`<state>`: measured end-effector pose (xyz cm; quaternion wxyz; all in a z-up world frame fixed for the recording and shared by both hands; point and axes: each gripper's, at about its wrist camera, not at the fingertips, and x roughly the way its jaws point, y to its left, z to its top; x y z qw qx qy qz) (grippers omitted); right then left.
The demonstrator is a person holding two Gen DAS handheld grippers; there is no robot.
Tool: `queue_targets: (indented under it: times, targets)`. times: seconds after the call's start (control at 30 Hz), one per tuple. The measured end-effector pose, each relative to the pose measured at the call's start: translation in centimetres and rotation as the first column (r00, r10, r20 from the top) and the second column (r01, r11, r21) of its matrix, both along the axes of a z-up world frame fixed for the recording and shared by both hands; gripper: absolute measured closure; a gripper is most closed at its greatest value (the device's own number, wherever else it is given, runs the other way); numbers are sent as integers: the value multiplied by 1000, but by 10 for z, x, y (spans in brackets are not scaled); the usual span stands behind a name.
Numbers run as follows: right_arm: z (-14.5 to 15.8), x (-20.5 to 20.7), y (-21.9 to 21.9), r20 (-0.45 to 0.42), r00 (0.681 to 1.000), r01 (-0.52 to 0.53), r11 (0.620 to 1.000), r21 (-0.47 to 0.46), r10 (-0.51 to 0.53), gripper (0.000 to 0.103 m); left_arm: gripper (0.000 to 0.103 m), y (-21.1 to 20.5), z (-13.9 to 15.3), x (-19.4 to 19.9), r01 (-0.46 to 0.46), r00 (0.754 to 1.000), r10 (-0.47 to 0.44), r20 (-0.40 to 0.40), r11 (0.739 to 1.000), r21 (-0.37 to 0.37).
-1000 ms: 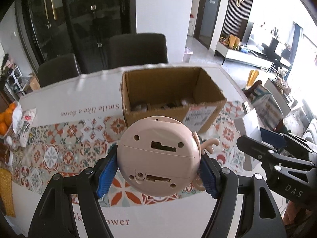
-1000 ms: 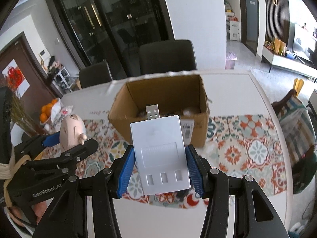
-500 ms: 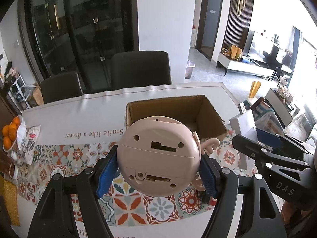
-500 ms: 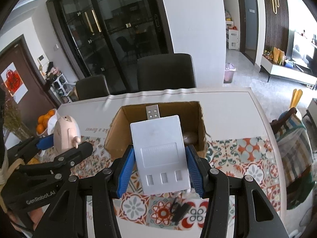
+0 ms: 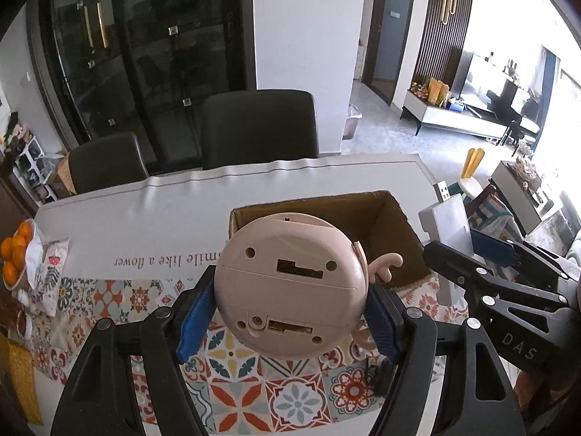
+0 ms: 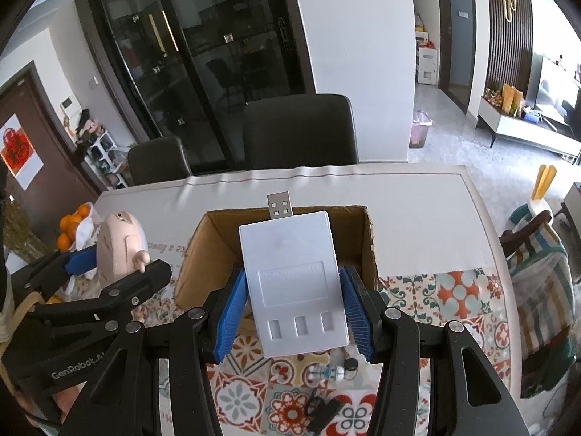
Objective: Organize rigid objects
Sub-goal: 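Lift and carry the power bank and pink toy over the box with both tools, then open the left tool to drop the pink toy while the right tool releases the power bank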
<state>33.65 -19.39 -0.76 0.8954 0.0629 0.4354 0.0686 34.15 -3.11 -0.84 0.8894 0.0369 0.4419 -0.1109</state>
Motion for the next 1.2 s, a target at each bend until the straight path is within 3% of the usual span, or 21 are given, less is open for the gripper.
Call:
queue_targets:
  times: [0.47, 0.9, 1.2]
  targets:
    - [-23, 37, -3, -80, 997, 2, 999, -38, -5, 51, 29, -4, -36, 55, -11, 992, 9, -122, 1000, -15]
    - [-52, 52, -3, -140, 990, 3, 998, -59, -11, 51, 29, -16, -95, 80, 4, 964, 6, -267, 999, 37]
    - [-56, 60, 2, -149, 989, -5, 999, -47, -2, 51, 19, -11, -86, 78, -38, 979, 60, -197, 993, 115]
